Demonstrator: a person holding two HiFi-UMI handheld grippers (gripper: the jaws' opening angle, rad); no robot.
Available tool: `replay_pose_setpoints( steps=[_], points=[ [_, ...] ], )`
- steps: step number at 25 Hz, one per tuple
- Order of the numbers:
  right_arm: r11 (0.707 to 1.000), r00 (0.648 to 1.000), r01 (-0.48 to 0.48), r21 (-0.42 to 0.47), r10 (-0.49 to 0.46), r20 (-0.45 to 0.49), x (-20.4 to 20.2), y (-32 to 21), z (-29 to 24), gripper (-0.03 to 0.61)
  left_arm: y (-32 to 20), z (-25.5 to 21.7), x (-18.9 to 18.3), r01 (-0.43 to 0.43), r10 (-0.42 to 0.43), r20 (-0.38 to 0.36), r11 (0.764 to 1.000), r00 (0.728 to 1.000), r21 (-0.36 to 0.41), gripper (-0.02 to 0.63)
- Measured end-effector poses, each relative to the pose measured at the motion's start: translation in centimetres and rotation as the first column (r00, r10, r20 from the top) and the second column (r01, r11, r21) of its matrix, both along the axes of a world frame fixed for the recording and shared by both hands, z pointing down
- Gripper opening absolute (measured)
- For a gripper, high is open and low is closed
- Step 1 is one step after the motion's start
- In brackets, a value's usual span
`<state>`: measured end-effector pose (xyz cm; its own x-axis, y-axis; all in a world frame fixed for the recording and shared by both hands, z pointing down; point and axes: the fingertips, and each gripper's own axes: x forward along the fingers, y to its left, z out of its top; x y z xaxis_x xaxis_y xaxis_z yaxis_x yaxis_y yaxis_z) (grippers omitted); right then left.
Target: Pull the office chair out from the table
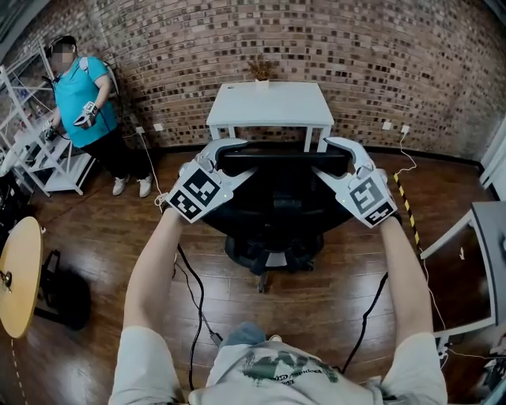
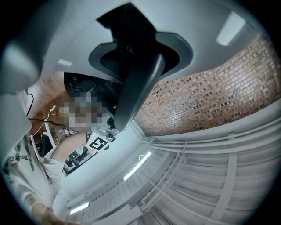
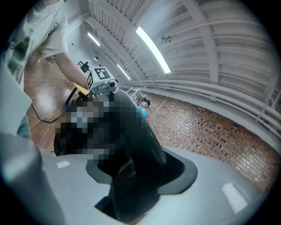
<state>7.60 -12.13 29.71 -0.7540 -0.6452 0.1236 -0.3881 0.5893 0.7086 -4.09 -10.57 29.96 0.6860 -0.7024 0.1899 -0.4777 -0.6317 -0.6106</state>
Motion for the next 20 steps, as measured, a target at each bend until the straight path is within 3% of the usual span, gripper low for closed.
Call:
replay_pose_setpoints(
  steps=[12,20],
  points=[
    [1.000,1.000,0.008,-0.005,-0.008,0.001,0.14,0.08,0.02,0.239,0.19,-0.13,0.14,0.024,-0.024,-0.001,1.000,1.000,0.016,0.215],
    [1.000,1.000,-0.015,0.023,0.014,0.018,0.33,0.41,-0.26,0.255,0.32,-0.56,-0.50,0.084,-0.082,-0.052,0.996,0.995,0.035,0.260]
  ],
)
